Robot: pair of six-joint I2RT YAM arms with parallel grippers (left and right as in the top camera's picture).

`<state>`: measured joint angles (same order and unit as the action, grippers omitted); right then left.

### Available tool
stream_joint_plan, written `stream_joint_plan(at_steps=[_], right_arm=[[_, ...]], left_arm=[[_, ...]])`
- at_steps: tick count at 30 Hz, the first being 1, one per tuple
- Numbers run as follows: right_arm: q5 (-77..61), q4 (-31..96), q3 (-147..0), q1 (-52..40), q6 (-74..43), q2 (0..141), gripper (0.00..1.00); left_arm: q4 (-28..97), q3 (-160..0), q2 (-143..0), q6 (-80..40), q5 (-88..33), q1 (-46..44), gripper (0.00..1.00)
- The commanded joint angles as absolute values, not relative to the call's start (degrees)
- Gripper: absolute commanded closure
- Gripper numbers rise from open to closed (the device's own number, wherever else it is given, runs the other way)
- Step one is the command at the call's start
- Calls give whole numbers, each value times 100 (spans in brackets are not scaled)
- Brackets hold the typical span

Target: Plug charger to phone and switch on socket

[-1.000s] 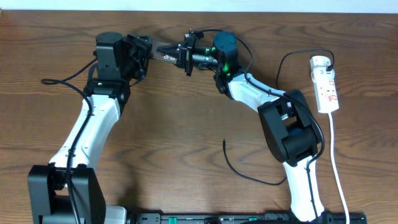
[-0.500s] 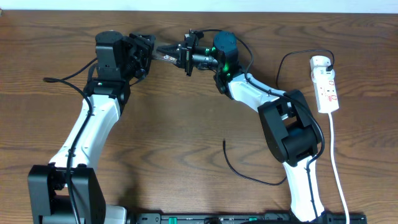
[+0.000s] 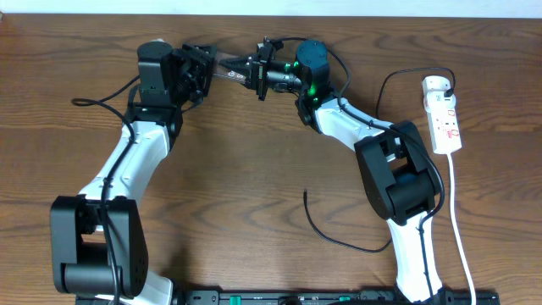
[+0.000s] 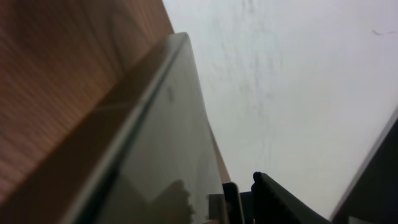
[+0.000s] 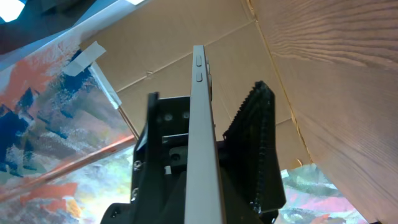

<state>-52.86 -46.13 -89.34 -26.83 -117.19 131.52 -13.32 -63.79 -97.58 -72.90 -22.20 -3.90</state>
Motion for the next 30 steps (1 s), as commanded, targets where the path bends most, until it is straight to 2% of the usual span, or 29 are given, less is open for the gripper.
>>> stream_joint_plan(at_steps=[1,10,12,15,26,30], right_arm=[[-5242,-4692,-8989,-2652,-11754,13115,99],[-5273,-4692,-8989,-2644,-11754,13115,99],[-5306,-4694,-8989,-2644,-11754,13115,99],[-5308,-4694,-8989,-2646,-11754,13115,99],[-5308,-4694,-8989,-2644,-11754,13115,99],[-5304,-4692,-8989,-2644,-11756,13115,98]], left_arm=[[-1520,-6396,-9736,-7382,-2392,-377,44],[-1535,-6396,-9736,-7382,-2403,-377,44],[-1533,-6396,-9736,-7380,-2403,-377,49],[-1535,-6396,-9736,-7380,-2401,-377,67],[-1533,-6396,-9736,-7387,-2399,-377,72],[-1531,-6396,-9736,-7553,-2399,-366,77]])
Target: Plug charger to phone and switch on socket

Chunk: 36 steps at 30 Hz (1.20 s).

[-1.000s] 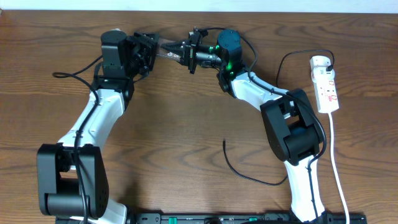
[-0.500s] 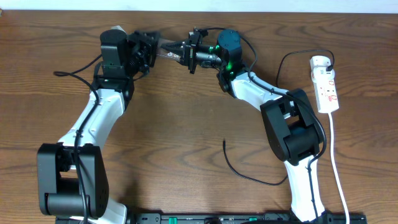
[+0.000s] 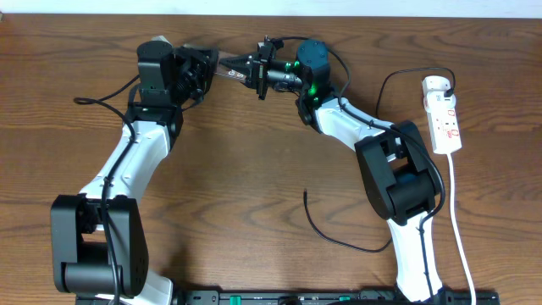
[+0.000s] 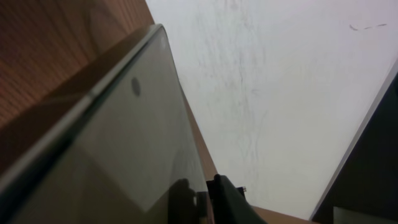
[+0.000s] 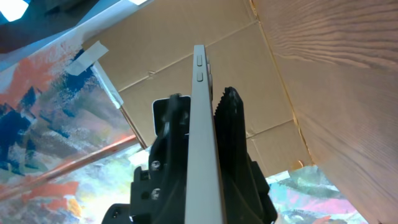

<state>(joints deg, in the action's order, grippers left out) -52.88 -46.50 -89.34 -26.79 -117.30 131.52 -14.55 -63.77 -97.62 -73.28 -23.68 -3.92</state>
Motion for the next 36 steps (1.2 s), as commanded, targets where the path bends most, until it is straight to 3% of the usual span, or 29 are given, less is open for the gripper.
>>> stream_joint_plan(at_steps=[1,36], right_arm=[[-5304,-4692,-8989,-2646,-11756,13115,99],[-5308,-4692,-8989,-2676,-11736,13115,99]], left_arm=[[-1533,-6396,-9736,-7616,-2399,-360,79],[-1684,-6396,-9736,-8536,-2012,-357,88]])
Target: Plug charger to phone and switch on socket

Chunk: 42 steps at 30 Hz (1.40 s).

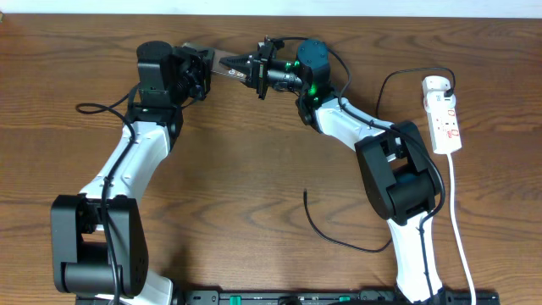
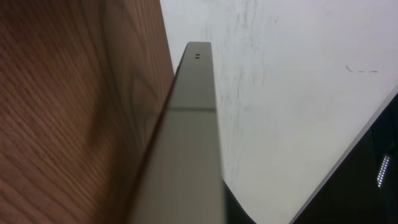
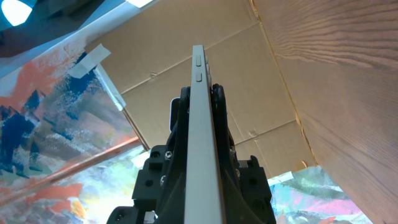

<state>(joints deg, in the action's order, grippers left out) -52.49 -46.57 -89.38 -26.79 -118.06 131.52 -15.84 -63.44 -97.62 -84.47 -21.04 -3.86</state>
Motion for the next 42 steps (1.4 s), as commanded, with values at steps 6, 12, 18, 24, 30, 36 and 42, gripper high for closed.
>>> stream_joint_plan(at_steps=[6,12,18,24,30,36,42], right_arm=[[-5308,-4692,-8989,-2676,-11736,13115,99],[-5343,-4692,-8989,-2676,-11736,13115,99],[-5352,-4692,-8989,-2676,-11736,13115,99],[-5349,-4692,-8989,-2676,-11738,13115,99],[-5349,-4689,-8989,-2676,-11738,13115,99],[-5349,-4689,-8989,-2676,-11738,13115,94],[-5349,-4689,-8989,-2676,-11738,13115,91]], left_arm=[[-1684,-6396,-9736,-8521,-2012,-357,88],[-1684,-6396,-9736,-8521,-2010,-355,92],[-1686,-6396,-9736,-8521,-2010,-357,93],[-1684,-6396,-9736,-8519,-2010,-355,93],[-1684,-6396,-9736,-8519,-2010,-355,93],[-1684,-6396,-9736,-8519,-2012,-357,92],[-1684,-6396,-9736,-8506,-2012,-355,93]])
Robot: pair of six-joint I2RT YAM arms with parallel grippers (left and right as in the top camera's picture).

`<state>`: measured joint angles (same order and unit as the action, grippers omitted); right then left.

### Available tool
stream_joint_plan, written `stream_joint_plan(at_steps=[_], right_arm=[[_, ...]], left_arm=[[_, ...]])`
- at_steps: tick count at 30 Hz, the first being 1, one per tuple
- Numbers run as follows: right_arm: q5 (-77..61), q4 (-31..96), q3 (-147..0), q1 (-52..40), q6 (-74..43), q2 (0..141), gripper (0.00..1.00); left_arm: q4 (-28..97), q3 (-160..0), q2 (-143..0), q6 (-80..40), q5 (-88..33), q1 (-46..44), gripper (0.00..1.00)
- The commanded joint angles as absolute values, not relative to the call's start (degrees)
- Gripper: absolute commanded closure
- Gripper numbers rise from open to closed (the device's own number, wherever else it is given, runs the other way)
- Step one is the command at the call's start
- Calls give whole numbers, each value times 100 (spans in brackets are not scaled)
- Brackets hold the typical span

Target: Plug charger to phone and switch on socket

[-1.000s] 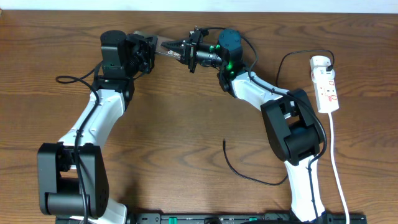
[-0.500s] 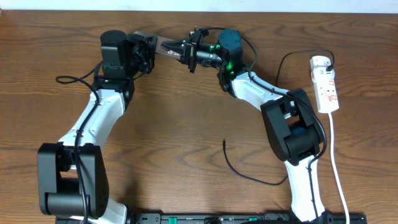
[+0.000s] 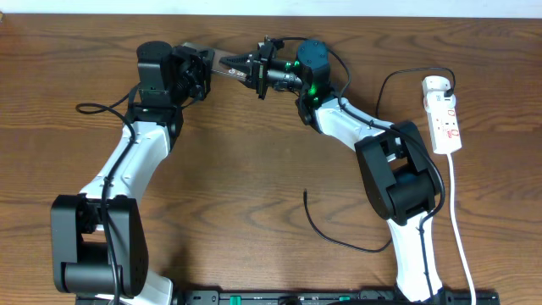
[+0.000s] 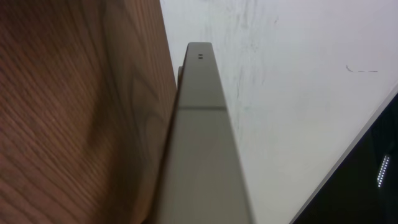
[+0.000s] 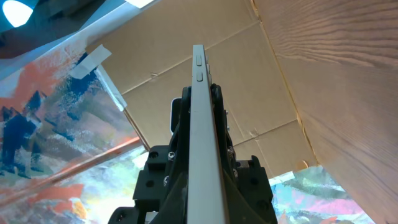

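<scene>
The phone (image 3: 222,61) is held on edge near the table's far side, between my two grippers. My left gripper (image 3: 206,68) is shut on its left end and my right gripper (image 3: 240,66) on its right end. In the left wrist view the phone (image 4: 202,137) is a grey edge running up the frame, with its own fingers hidden. In the right wrist view the phone's (image 5: 200,112) thin side with two buttons has black jaws tight against both faces. The charger cable's free end (image 3: 306,194) lies loose on the table. The white socket strip (image 3: 445,114) lies at the right.
The black cable (image 3: 356,246) curves from its free end past the right arm's base. A plug (image 3: 436,85) sits in the strip's top end, with a cable loop (image 3: 394,80) beside it. The strip's white lead (image 3: 457,220) runs toward the front edge. The left arm's cable (image 3: 93,104) trails left.
Almost nothing has moved. In the left wrist view the phone's edge looks slightly wider and shifted a little right. Both grippers stay on the phone.
At first my right gripper held the phone on edge and the left gripper's jaws stood apart from it, the glass face showing in the left wrist view. Then the jaws were closer. By 1.4 s ago they hugged both faces, edge-on, and they remain so.
</scene>
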<state>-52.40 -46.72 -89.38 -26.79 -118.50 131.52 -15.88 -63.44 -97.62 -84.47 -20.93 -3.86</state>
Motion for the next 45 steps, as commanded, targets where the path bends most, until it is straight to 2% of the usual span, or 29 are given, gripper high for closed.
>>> stream_joint_plan(at_steps=[1,11,15,20,22,34,40,45], right_arm=[[-5349,-4689,-8989,-2676,-11738,13115,90],[-5349,-4689,-8989,-2668,-11738,13115,77],[-5349,-4689,-8989,-2665,-11738,13115,57],[-5349,-4689,-8989,-2665,-11738,13115,14],[-5349,-4689,-8989,-2665,-11738,13115,2],[-5352,-4689,-8989,-2630,-11642,13115,1],[-5374,-4687,-8989,-2484,-11220,13115,1],[-5376,-4416,-8989,-2303,-10608,13115,1]], left_arm=[[-1684,-6396,-9736,-8473,-2012,-355,93],[-1684,-6396,-9736,-8473,-2010,-355,93],[-1684,-6396,-9736,-8473,-2010,-355,93],[-1684,-6396,-9736,-8473,-2008,-355,93],[-1684,-6396,-9736,-8473,-2008,-355,93],[-1684,-6396,-9736,-8431,-2165,-187,92],[-1688,-6396,-9734,-8208,-2762,198,93],[-1706,-6396,-9734,-8062,-3800,683,93]])
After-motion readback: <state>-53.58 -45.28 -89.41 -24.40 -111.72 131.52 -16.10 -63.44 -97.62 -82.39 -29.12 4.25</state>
